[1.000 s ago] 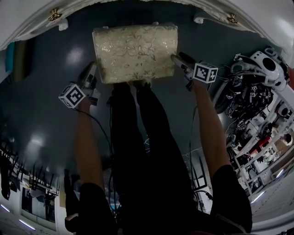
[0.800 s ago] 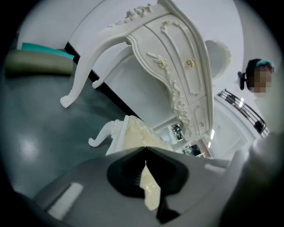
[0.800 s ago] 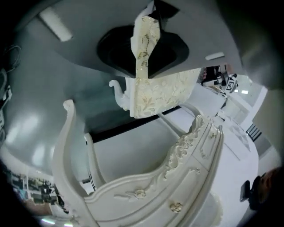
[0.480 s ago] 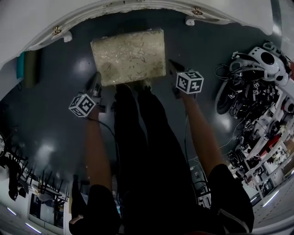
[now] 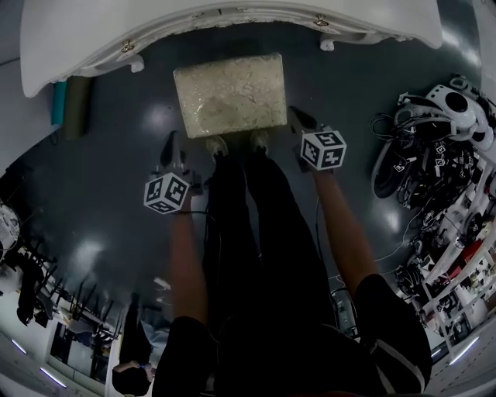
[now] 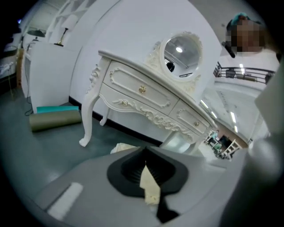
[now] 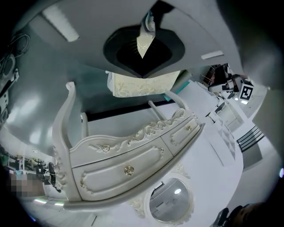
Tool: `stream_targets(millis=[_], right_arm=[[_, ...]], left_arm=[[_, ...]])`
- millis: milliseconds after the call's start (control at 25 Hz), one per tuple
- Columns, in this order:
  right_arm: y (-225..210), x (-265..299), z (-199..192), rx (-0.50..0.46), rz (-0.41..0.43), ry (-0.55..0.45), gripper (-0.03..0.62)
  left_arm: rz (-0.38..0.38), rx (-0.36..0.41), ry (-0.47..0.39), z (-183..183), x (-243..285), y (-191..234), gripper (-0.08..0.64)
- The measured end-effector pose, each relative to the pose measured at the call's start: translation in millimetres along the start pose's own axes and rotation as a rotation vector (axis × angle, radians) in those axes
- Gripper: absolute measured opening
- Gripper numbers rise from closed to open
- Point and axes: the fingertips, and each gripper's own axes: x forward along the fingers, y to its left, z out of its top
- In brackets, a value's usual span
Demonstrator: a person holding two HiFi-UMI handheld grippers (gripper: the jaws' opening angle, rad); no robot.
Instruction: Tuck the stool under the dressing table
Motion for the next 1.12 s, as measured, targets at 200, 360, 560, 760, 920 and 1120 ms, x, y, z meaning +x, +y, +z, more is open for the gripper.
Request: stream_targets(millis=[200, 360, 560, 760, 920, 1120], right_arm=[[18.2, -5.7, -6.8, 0.004, -0.032, -0.024, -0.002], [39.7, -5.8, -17.1, -0.035, -0.047, -0.039, -0.002], [76.1, -19.4, -29.8, -0.041, -0.080, -0.091, -0.002], [99.1, -33.9, -41.2, -0.023, -0.105, -0.134, -0.002], [104.0, -36.7, -53.8, -0.031, -0.117, -0.138, -0.002], [94.5, -45.1, -67.7, -0.030, -0.142, -0.171, -0.002]], left_arm=[[0.022, 0.058, -0.026, 0.3, -22.7, 5.5, 0.008], [0.025, 0.093, -0.023, -4.8, -30.7, 18.6, 0.008], [-0.010, 0.278, -0.024, -1.4, -54.7, 17.6, 0.008], [-0.063, 0.257, -0.036, -3.9, -75.5, 18.0, 0.008], [-0.068, 0.257, -0.041, -11.8, -82.9, 24.4, 0.008], [-0.031, 0.260, -0.060, -29.0, -89.8, 36.4, 0.008]])
